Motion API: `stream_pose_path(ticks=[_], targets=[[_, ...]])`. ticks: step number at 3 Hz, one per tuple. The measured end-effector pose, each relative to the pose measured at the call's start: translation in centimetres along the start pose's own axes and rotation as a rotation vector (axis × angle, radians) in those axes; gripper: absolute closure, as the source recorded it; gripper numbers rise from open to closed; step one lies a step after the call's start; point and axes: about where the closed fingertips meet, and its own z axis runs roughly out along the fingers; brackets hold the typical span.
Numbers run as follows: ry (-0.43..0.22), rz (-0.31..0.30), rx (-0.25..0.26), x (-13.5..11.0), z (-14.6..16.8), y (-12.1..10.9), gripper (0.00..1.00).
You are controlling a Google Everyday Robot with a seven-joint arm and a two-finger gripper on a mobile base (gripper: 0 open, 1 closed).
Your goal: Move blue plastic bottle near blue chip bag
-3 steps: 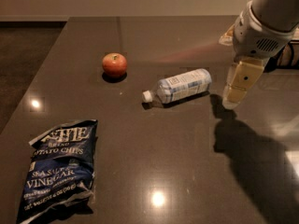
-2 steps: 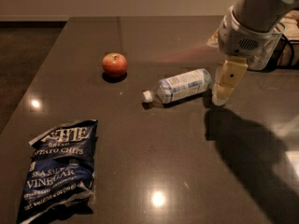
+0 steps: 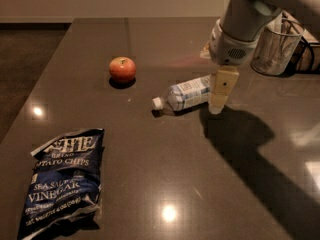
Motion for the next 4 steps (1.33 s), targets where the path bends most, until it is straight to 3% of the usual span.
stream_pose_path(ticks=[2,4], targets=[[0.047,-0.062,-0.049,-0.6,3.7,-0.2,0.03],[0.036,-0.056,-0.049,-0.8,3.8,0.6,0.48]])
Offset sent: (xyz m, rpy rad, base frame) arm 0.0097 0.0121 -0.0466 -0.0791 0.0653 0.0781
